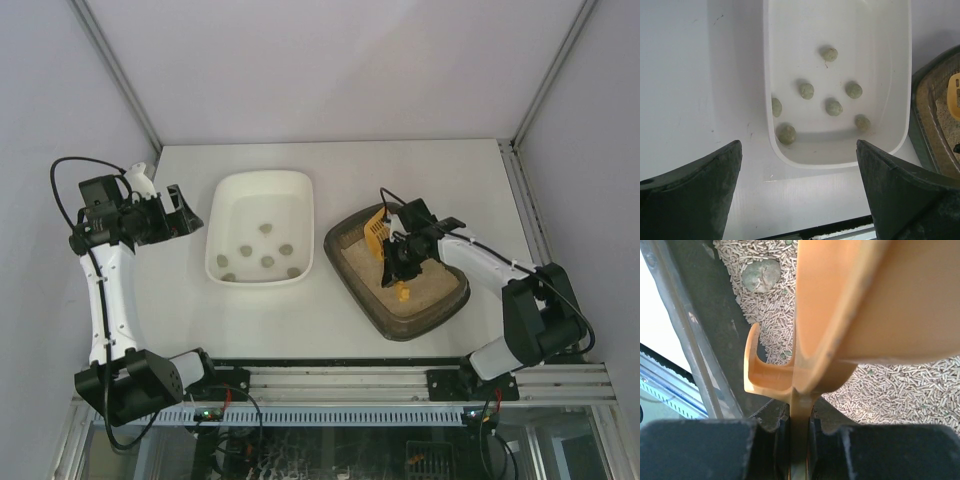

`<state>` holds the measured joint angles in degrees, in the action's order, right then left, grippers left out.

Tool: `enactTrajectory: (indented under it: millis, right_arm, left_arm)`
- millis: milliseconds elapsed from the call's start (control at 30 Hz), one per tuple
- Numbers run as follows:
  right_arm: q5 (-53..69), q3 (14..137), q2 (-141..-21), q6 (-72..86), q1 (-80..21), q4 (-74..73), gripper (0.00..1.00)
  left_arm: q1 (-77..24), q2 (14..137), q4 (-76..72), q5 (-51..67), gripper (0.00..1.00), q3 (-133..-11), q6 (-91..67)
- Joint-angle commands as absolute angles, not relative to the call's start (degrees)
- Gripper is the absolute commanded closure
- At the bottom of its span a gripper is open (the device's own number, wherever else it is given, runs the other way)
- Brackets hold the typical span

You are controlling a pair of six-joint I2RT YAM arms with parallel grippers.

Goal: Clean the litter box

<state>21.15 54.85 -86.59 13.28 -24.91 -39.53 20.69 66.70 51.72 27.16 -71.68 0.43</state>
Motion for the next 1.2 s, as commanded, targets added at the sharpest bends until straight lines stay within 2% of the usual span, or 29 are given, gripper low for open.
enactTrajectory:
  millis: [0,467,500,533,600,633,833,900,1100,1133,1167]
  right_arm:
    - [19.95,53.61,-86.14,15.73,-28.07,-45.49,1.0]
    - [12.1,53.09,-82.24,18.95,-32.74,-51.17,1.0]
    - [10.86,53.09,-82.0,19.26,-32.77,-51.68,0.96]
    - [9.89,53.09,-81.78,19.62,-32.78,-52.22,0.87]
    - [7.75,53.24,-81.58,19.98,-32.9,-53.04,0.66]
    - [6.76,53.45,-81.5,20.1,-33.07,-53.46,0.62]
    - [1.79,54.58,-81.28,20.68,-33.28,-54.31,0.53]
    - [0.68,55.19,-80.93,21.05,-33.07,-54.34,0.44]
    - [-11.6,61.96,-78.55,23.93,-35.41,-59.53,0.39]
    - [-12.55,63.54,-77.8,24.58,-35.64,-60.52,0.18]
    - [-12.55,64.38,-76.86,24.94,-35.63,-61.11,0.03]
  left_arm:
    - [20.6,66.04,50.53,27.25,0.0,-72.22,-0.35]
    - [20.6,65.15,49.56,27.24,0.0,-71.44,-0.92]
    - [20.62,65.13,49.61,27.29,0.0,-71.45,-0.96]
    - [20.57,65.05,49.72,27.33,0.0,-71.4,-0.97]
    - [20.61,64.96,49.59,27.33,0.0,-71.39,-0.97]
    - [20.61,65.01,49.57,27.38,0.0,-71.36,-0.98]
    - [20.63,64.9,49.57,27.51,0.0,-71.3,-1.14]
    - [20.6,64.89,49.57,27.6,0.0,-71.41,-1.14]
    - [20.62,65.02,49.52,27.6,0.0,-71.37,-1.36]
    - [20.61,64.98,49.51,27.52,0.0,-71.29,-1.32]
    - [20.62,64.88,49.53,27.44,0.0,-71.25,-1.25]
